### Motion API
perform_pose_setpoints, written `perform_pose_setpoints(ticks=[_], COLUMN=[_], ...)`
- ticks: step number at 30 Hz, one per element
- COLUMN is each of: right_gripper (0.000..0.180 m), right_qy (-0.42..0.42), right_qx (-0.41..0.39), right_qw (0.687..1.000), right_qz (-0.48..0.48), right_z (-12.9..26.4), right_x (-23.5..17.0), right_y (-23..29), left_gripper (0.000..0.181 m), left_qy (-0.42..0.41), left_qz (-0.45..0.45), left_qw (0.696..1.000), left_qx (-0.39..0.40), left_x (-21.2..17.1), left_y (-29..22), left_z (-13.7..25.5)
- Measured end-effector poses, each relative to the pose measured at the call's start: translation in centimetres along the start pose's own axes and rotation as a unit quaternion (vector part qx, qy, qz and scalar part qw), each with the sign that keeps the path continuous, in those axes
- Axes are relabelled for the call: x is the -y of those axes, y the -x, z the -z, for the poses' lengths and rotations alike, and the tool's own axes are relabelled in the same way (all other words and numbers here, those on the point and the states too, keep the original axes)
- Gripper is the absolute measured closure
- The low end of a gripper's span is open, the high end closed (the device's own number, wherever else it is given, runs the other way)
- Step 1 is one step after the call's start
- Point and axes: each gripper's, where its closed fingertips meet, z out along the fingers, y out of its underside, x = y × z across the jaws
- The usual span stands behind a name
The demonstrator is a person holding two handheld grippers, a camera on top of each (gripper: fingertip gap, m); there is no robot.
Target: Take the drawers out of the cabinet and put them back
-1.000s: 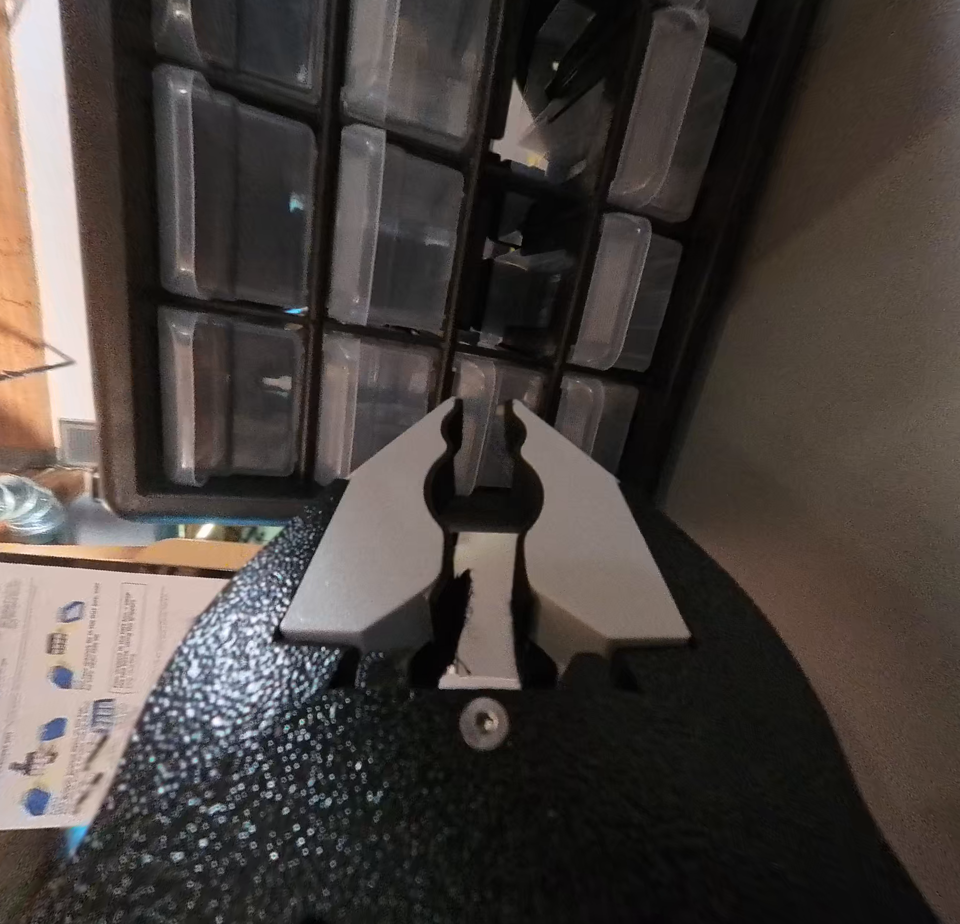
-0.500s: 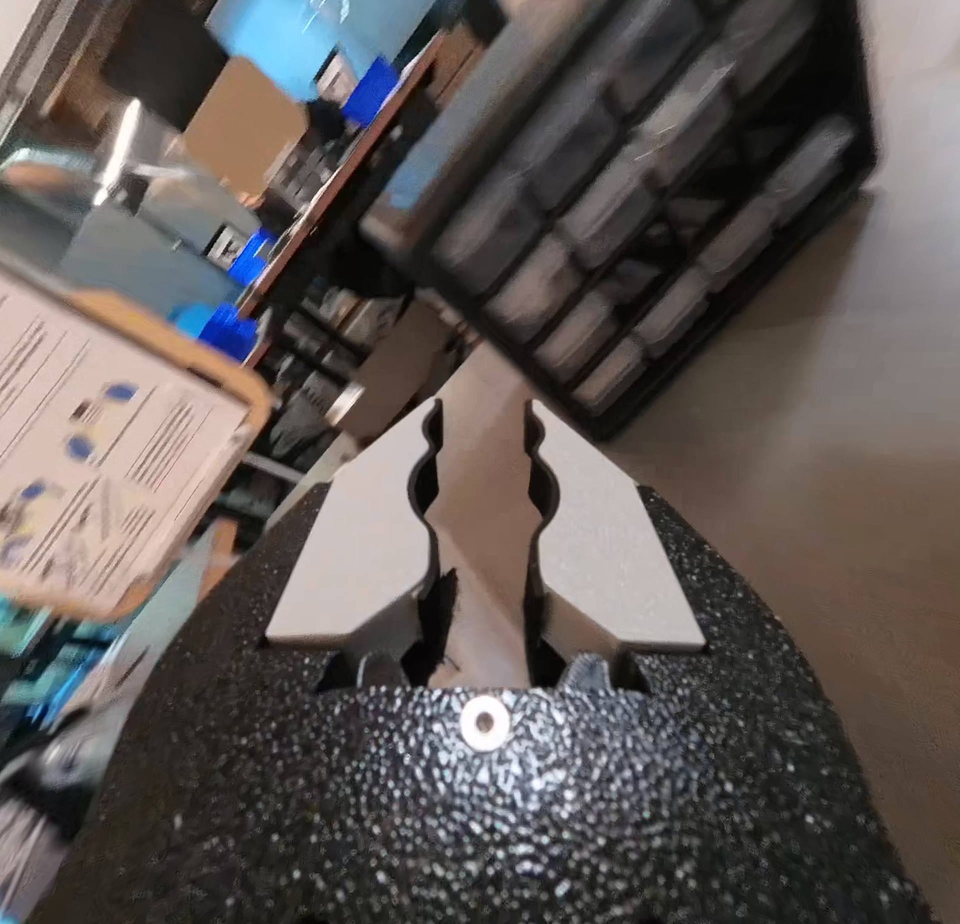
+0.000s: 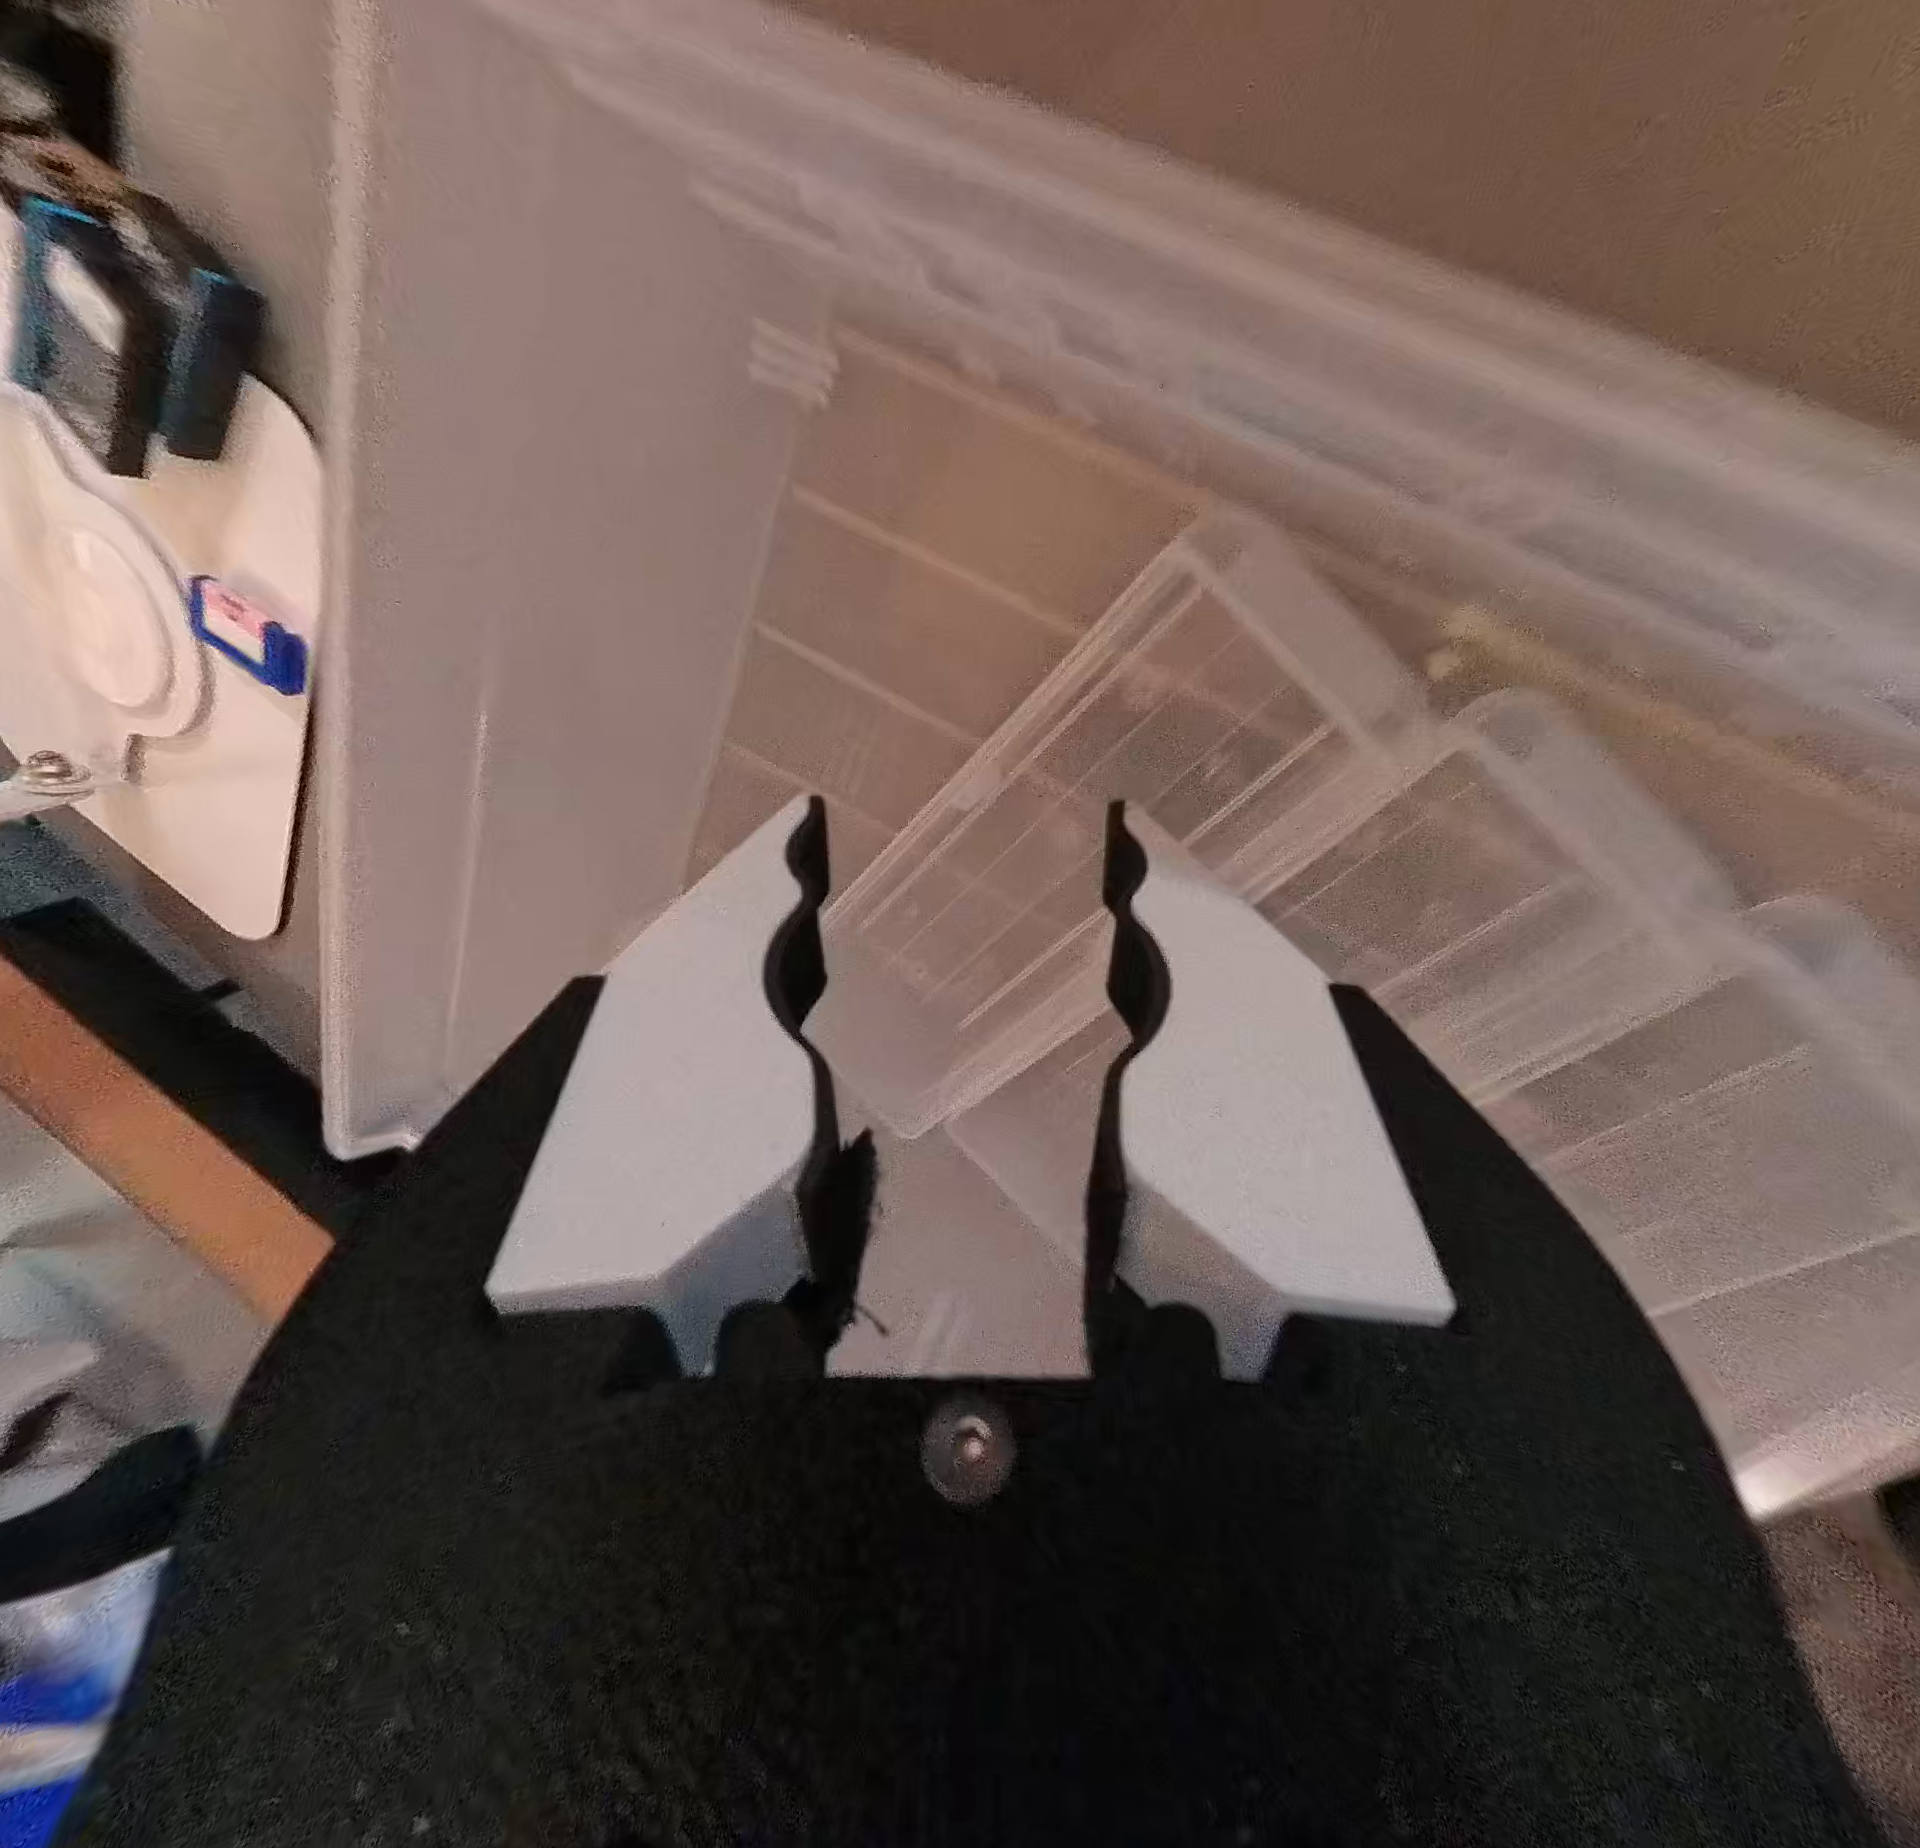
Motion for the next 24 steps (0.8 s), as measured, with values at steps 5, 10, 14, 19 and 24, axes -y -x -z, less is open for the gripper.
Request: perform_pose_setpoints(ticks=[5, 10, 14, 19, 24], right_gripper=[0.152, 0.15, 0.15, 0.151, 0.152], right_qy=[-0.002, 0.001, 0.001, 0.005, 0.006], right_qx=[-0.01, -0.007, -0.004, -0.006, -0.005], right_qw=[1.0, 1.0, 1.0, 1.0, 1.0], right_qz=[0.003, -0.006, -0.008, 0.001, 0.003], right_z=[0.3, 0.6, 0.5, 0.4, 0.4], right_x=[0.0, -0.2, -0.2, -0.2, -0.2], right_y=[-0.3, -0.7, -0.7, -0.5, -0.4], left_gripper=[0.132, 0.163, 0.175, 0.181, 0.181], left_qy=[0.095, 0.109, 0.096, 0.077, 0.029], left_qz=[-0.063, -0.126, -0.126, -0.108, -0.117], left_qw=[0.994, 0.984, 0.983, 0.976, 0.956], left_qx=[-0.003, 0.055, 0.09, 0.173, 0.269], left_x=[-1.7, -2.5, -2.5, -2.0, 2.3], left_y=[0.8, 1.9, 2.4, 4.4, 5.3], left_z=[-3.4, -4.1, -2.4, 2.4, 9.8])
